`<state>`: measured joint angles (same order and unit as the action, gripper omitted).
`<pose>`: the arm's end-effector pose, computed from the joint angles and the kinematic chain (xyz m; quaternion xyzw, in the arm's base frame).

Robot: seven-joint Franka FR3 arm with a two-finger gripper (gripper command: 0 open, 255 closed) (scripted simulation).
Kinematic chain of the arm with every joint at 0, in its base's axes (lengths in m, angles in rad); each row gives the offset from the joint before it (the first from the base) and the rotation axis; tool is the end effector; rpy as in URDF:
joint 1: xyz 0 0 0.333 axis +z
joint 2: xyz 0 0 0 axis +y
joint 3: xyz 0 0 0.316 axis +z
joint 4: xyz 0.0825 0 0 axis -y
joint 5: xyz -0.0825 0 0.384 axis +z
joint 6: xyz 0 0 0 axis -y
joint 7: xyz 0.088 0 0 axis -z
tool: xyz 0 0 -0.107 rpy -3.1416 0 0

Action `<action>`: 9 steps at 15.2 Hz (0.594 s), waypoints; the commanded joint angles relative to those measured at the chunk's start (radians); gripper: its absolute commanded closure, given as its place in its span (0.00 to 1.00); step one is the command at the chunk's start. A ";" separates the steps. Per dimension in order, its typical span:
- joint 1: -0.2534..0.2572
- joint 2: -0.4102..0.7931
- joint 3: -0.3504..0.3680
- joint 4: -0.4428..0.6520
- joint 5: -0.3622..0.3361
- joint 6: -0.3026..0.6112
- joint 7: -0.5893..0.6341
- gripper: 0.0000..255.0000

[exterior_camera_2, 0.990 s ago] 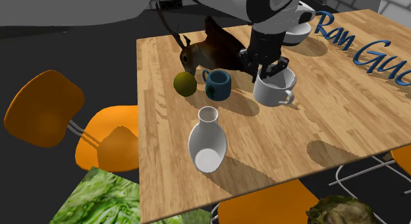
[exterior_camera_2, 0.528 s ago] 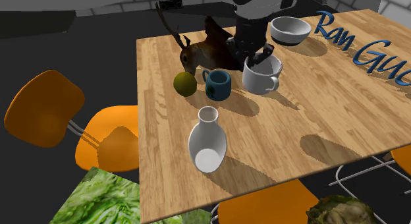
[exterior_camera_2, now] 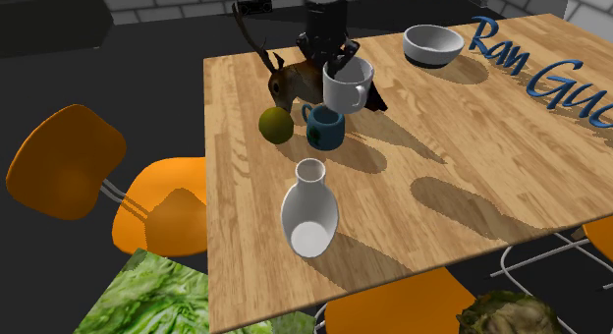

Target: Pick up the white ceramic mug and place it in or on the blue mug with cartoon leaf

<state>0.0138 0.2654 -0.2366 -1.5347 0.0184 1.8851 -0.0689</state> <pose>0.6384 -0.1264 0.5144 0.9960 -0.0738 0.0425 0.0282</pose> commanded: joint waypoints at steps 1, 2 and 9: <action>0.023 0.026 0.014 0.042 -0.002 -0.018 0.041 1.00; 0.035 0.041 0.021 0.066 -0.002 -0.028 0.060 1.00; 0.054 0.067 0.031 0.026 -0.003 0.037 0.090 1.00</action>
<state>0.0652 0.3353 -0.2059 -1.4881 0.0167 1.9042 0.0177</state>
